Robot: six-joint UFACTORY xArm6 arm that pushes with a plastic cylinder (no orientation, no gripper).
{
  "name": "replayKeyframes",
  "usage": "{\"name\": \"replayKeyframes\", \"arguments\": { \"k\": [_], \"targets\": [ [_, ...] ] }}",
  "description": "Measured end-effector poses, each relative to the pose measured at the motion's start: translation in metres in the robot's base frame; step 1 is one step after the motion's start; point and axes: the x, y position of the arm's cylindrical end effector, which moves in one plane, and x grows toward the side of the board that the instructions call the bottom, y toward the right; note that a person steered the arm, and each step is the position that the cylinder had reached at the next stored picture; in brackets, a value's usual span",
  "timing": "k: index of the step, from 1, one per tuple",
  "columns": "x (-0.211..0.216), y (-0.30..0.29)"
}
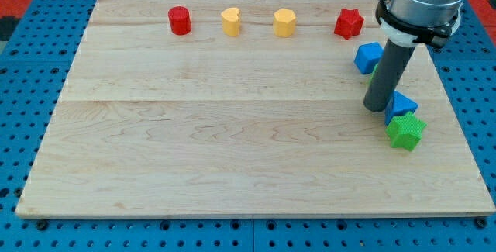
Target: Nudge blue cube to the right slightly
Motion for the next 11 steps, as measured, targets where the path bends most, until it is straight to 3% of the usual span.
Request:
{"name": "replayKeyframes", "arguments": {
  "k": [3, 4, 5, 6, 7, 8, 10, 11],
  "targets": [
    [-0.004, 0.028],
    [-0.005, -0.002],
    [-0.025, -0.041],
    [-0.071, -0.029],
    [-0.083, -0.012],
    [-0.08, 0.004],
    [-0.065, -0.02],
    [-0.06, 0.018]
  ]
}}
